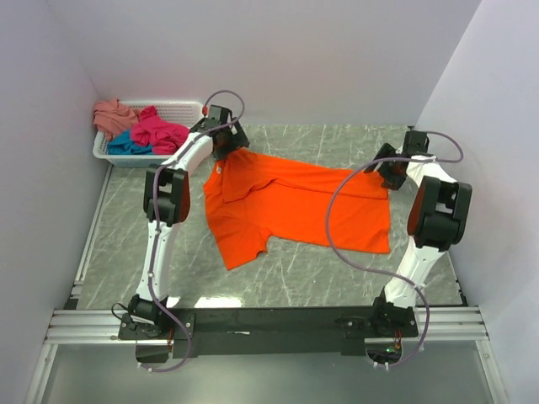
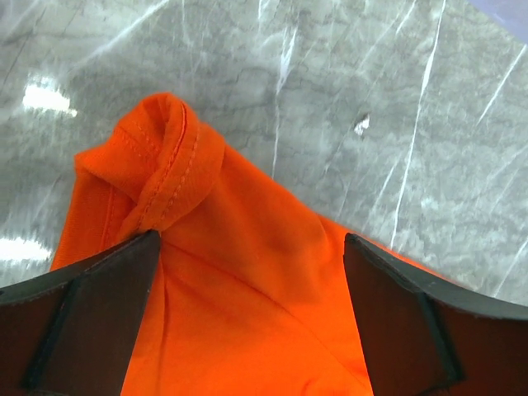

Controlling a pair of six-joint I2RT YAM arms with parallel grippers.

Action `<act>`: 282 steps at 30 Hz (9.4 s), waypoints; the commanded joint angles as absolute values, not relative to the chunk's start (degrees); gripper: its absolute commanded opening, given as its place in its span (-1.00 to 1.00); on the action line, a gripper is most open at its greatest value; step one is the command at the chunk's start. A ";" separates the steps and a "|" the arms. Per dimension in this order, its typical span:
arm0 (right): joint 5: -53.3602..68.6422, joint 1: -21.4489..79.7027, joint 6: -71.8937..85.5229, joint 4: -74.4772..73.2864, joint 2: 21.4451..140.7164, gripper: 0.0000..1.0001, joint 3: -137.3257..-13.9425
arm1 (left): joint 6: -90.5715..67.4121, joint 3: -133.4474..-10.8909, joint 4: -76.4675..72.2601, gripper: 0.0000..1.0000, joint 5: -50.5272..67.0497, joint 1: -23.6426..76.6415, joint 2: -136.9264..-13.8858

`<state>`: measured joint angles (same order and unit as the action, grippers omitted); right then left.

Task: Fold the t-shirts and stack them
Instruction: Fold the tshirt

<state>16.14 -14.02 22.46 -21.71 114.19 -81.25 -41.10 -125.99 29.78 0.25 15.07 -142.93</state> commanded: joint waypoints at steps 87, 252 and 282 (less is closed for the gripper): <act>0.26 -13.80 40.95 -46.57 38.23 0.97 -34.37 | -58.71 -31.81 22.32 -0.99 0.18 35.77 -75.86; 1.75 -1.23 29.35 -36.83 114.26 0.63 -84.83 | -32.43 -105.02 25.49 0.99 9.67 21.27 -130.76; 9.13 39.47 41.75 -31.64 65.49 0.65 -38.32 | -51.95 -139.39 -9.76 0.99 5.56 32.34 -161.28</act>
